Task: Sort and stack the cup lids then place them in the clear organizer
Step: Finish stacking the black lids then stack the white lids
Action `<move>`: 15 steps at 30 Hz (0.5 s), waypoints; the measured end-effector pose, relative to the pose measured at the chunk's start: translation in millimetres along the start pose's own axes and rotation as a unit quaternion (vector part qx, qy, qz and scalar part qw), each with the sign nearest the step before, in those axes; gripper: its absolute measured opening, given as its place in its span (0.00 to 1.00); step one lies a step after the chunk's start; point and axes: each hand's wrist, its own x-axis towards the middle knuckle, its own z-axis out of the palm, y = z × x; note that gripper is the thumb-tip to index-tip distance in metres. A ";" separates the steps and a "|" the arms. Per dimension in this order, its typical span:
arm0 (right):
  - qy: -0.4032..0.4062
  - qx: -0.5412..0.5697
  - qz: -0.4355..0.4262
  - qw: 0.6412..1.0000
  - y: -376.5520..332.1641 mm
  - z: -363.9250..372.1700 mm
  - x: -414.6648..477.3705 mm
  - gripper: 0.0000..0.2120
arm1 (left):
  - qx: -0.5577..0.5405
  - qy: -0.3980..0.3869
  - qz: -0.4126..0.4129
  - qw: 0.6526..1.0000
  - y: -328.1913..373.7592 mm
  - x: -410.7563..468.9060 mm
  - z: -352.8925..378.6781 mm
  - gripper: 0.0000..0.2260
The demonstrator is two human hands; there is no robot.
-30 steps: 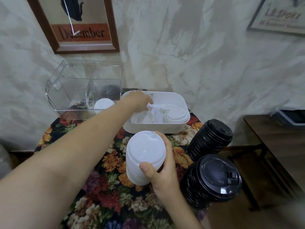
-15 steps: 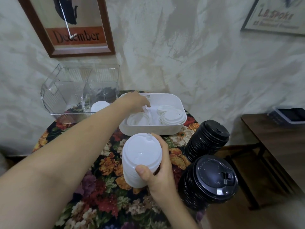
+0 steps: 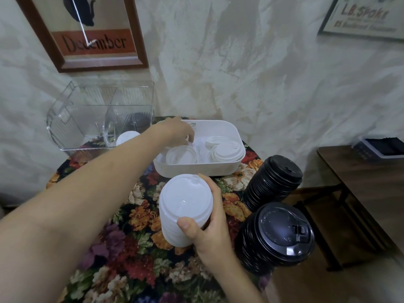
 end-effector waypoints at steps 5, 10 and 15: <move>0.003 0.003 -0.005 1.000 -0.7 0.7 0.5 0.41 | 0.012 0.016 0.017 1.000 0.0 -4.4 1.2 0.07; 0.000 0.007 -0.001 1.000 -1.2 0.1 -0.3 0.43 | -0.009 0.014 0.018 1.000 -3.1 -5.5 -3.6 0.06; -0.001 0.004 0.001 1.000 -1.0 0.5 -0.8 0.42 | 0.030 -0.021 0.018 0.999 0.2 -3.5 -5.2 0.13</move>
